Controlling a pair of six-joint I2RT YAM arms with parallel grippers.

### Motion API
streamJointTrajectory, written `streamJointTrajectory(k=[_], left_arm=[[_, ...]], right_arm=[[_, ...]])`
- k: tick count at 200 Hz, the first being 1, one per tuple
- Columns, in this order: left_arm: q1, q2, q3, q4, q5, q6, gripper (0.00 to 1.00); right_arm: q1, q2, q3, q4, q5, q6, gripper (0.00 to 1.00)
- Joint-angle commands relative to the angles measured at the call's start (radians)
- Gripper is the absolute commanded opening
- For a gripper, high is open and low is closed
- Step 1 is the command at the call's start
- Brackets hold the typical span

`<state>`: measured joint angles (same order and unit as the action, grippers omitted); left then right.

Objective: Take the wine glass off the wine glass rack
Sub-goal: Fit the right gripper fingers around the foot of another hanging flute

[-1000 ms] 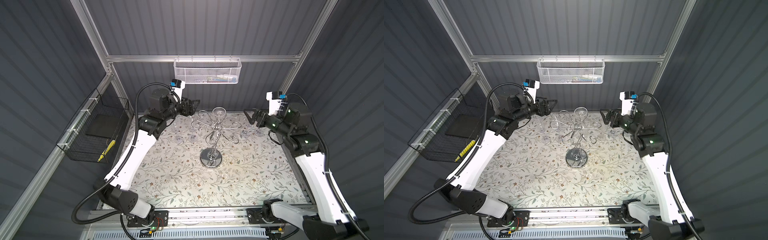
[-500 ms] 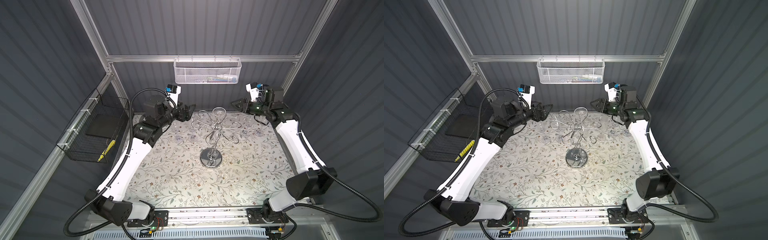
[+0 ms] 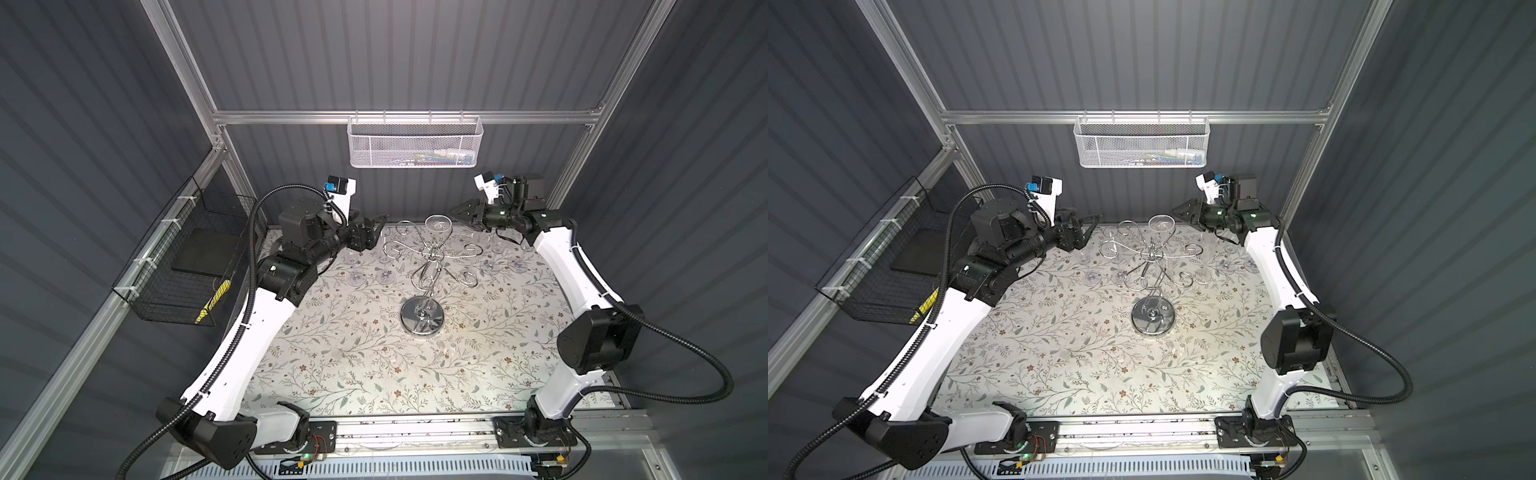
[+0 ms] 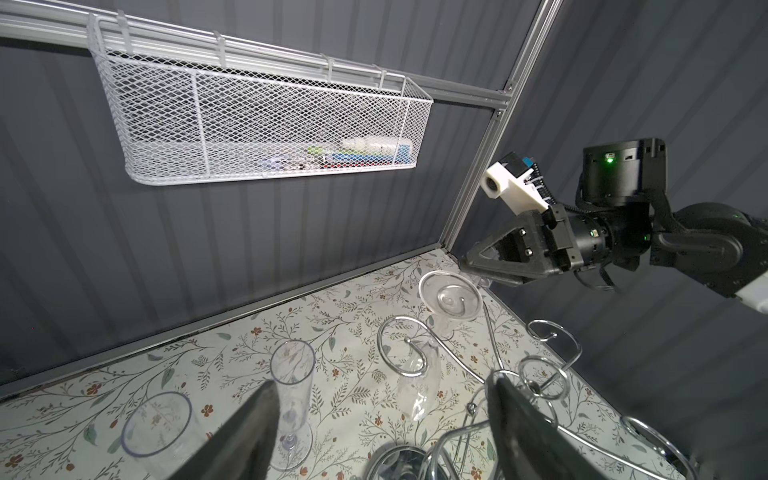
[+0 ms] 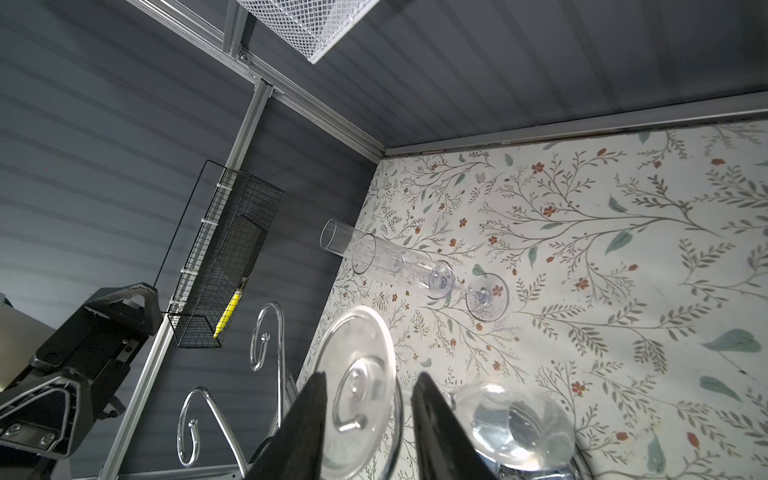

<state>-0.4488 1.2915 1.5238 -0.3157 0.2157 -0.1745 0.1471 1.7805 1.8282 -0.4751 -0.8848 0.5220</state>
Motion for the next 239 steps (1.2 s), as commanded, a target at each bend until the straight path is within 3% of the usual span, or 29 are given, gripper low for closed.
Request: streamJointTrajectory(k=[1, 125, 239], left_arm=[[-0.001, -0.027, -0.017, -0.01, -0.009, 0.02, 0.8], [-0.001, -0.072, -0.046, -0.033, -0.041, 0.072, 0.81], [-0.001, -0.072, -0.05, -0.046, -0.05, 0.081, 0.81]], right_arm=[[0.005, 0.013, 0.04, 0.003, -0.044, 0.012, 0.37], [0.039, 0.089, 0.103, -0.05, -0.078, -0.003, 0.37], [0.04, 0.09, 0.1, -0.059, -0.075, -0.012, 0.21]])
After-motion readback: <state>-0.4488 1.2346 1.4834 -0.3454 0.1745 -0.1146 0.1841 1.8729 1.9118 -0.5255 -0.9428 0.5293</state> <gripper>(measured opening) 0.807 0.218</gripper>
